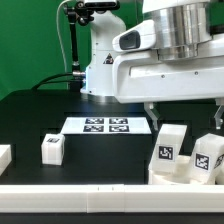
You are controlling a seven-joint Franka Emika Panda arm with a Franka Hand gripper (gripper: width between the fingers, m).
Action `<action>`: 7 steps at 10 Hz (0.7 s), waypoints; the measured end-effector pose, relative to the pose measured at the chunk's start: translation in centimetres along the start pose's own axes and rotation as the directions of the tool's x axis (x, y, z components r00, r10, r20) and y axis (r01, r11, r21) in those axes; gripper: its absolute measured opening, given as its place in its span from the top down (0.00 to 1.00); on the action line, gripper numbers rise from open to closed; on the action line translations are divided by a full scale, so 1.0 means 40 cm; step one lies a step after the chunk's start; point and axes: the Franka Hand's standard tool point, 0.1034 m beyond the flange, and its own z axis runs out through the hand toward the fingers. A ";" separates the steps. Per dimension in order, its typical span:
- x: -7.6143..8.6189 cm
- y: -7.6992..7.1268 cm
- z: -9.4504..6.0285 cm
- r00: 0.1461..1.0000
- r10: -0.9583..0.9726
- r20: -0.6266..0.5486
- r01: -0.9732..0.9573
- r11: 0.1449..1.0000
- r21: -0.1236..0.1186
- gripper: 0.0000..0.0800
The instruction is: Assemble stool
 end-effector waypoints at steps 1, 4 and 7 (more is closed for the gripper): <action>-0.004 0.004 0.003 0.997 -0.075 0.003 0.075 0.997 -0.008 0.19; -0.005 0.029 0.008 0.946 -0.325 0.005 0.325 0.946 -0.016 0.19; 0.025 0.043 -0.005 0.765 -0.644 0.010 0.644 0.763 -0.055 0.19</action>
Offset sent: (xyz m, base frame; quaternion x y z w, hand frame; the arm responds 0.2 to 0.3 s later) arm -0.0133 -0.0133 -0.0003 0.0006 0.0078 -0.2536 0.9673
